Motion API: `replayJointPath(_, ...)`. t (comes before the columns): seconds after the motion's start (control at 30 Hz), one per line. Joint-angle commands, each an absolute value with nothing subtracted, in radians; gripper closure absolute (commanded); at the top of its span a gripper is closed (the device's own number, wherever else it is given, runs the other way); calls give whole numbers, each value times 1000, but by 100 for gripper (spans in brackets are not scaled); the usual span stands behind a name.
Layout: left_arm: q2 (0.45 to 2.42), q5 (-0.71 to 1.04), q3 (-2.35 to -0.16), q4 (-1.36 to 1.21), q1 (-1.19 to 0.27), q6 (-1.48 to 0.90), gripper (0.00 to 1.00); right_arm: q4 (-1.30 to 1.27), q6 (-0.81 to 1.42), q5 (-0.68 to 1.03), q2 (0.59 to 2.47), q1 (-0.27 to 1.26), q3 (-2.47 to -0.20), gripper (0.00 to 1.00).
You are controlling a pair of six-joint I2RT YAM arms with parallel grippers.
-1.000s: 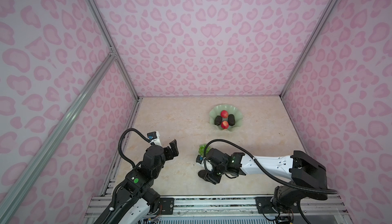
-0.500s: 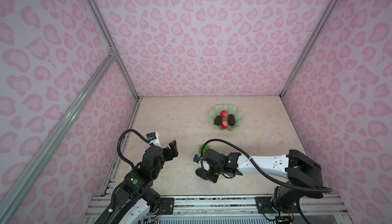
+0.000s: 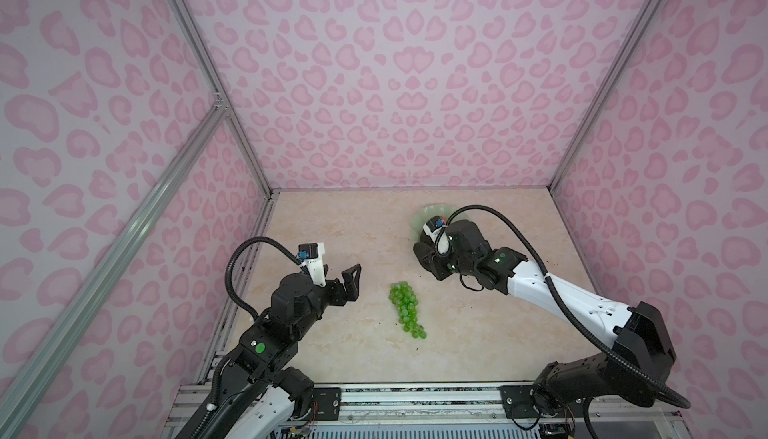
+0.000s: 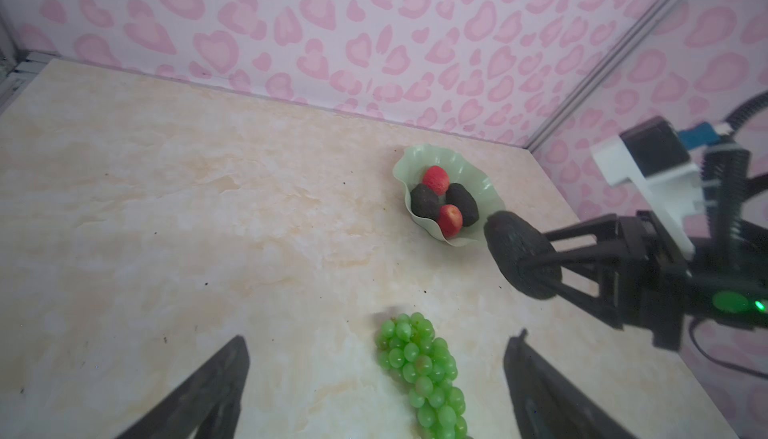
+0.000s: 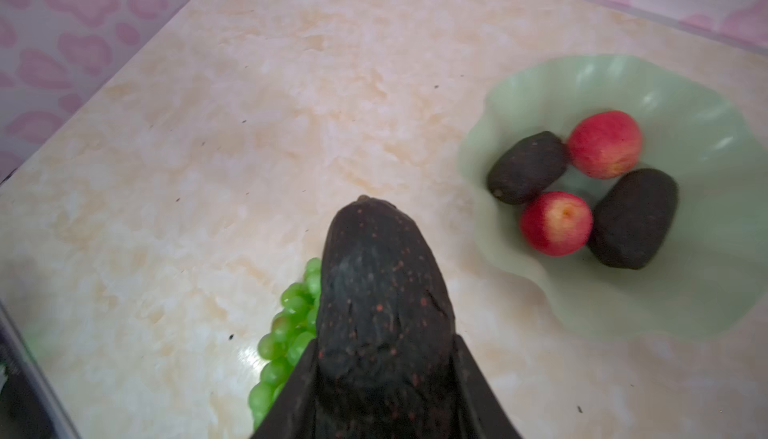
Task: Place and organize the fake fruits in the fruit bowl
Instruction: 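Carry the avocado with the right gripper and set it in the bowl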
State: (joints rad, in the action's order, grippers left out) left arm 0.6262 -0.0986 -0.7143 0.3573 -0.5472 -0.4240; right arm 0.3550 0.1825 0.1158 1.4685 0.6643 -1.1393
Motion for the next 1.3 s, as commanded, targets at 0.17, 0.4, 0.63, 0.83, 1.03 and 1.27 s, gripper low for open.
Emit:
replayJointPath(0.17, 817, 177, -822, 275, -547, -315, 2, 321, 282, 69, 1682, 455, -1284, 81)
replayJointPath(0.4, 883, 196, -838, 240, -548, -320, 2, 296, 236, 35, 1848, 373, -1420, 81)
replayJointPath(0.63, 908, 210, -846, 238, -547, -317, 2, 363, 100, 44, 2055, 319, -1638, 80)
replayJointPath(0.83, 921, 213, -844, 237, -547, -318, 2, 403, -10, 10, 2171, 318, -1746, 78)
replayJointPath(1.03, 926, 210, -844, 239, -548, -316, 2, 434, -60, 15, 2214, 320, -1778, 55)
replayJointPath(1.27, 927, 205, -841, 242, -548, -313, 2, 412, -66, 21, 2145, 328, -1738, 40)
